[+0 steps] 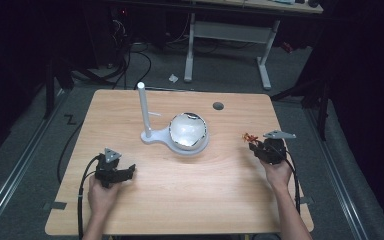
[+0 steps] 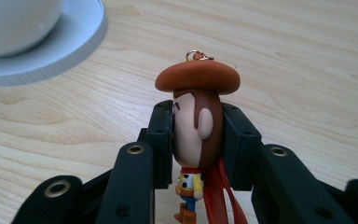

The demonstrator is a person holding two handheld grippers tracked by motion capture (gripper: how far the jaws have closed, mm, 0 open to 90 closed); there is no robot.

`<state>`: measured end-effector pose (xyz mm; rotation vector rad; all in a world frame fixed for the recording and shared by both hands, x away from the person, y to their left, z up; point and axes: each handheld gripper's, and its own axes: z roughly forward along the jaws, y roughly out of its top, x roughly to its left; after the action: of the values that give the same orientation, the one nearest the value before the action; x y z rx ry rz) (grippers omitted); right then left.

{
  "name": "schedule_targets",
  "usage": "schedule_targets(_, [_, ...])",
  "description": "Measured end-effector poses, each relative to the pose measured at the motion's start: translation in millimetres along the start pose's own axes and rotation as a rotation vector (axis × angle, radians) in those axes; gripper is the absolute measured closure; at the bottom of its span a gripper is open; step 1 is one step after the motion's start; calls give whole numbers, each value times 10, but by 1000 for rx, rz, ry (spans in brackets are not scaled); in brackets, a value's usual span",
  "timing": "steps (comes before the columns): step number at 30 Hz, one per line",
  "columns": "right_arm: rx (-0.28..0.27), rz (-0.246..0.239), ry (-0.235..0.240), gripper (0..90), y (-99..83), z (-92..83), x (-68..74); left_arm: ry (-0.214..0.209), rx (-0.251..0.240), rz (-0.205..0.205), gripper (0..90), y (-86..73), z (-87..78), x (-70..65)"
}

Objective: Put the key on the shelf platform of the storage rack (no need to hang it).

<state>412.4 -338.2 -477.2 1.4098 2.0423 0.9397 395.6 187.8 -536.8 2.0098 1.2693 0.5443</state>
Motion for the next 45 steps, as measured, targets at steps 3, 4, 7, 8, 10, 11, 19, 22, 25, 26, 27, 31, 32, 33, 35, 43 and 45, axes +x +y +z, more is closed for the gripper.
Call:
schedule_targets(3, [0, -7, 1, 684, 8, -28, 7, 0, 0, 0, 238, 0, 0, 0])
schedule_targets(4, [-1, -10, 4, 684, 8, -36, 9, 0, 0, 0, 238, 0, 0, 0])
schedule_targets(7, [-2, -5, 15, 684, 5, -54, 25, 0, 0, 0, 238, 0, 0, 0])
schedule_targets(8, [-6, -17, 21, 684, 14, -80, 64, 0, 0, 0, 238, 0, 0, 0])
schedule_targets(10, [-8, -20, 27, 684, 18, -89, 77, 0, 0, 0, 238, 0, 0, 0])
schedule_targets(11, [-11, -23, 36, 684, 25, -102, 96, 0, 0, 0, 238, 0, 0, 0])
schedule_targets(19, [-24, -13, 66, 684, 47, -166, 159, 0, 0, 0, 238, 0, 0, 0])
schedule_targets(22, [-20, -15, 72, 684, 57, -196, 176, -1, 0, 0, 238, 0, 0, 1])
schedule_targets(25, [-30, -10, 86, 684, 74, -225, 185, -1, 0, 0, 238, 0, 0, 0])
schedule_targets(26, [-30, -10, 86, 684, 74, -225, 185, -1, 0, 0, 238, 0, 0, 1])
schedule_targets(27, [-29, -8, 88, 684, 83, -237, 202, -1, 0, 0, 238, 0, 0, 1])
schedule_targets(31, [-29, -26, 105, 684, 136, -249, 290, -1, 0, 0, 238, 0, 0, 1])
schedule_targets(32, [-29, -26, 105, 684, 136, -249, 290, -1, 0, 0, 238, 0, 0, 1])
schedule_targets(33, [-30, -31, 109, 684, 151, -249, 308, -1, -1, -1, 238, 0, 0, 1])
schedule_targets(35, [-47, -31, 135, 684, 196, -260, 354, -1, 0, -1, 237, 0, 0, 1])
schedule_targets(43, [-56, -68, 170, 684, 321, -297, 516, -2, 0, -1, 237, 0, 0, 1])
schedule_targets(45, [-61, -65, 186, 684, 347, -299, 544, -2, 0, -1, 237, 0, 0, 1])
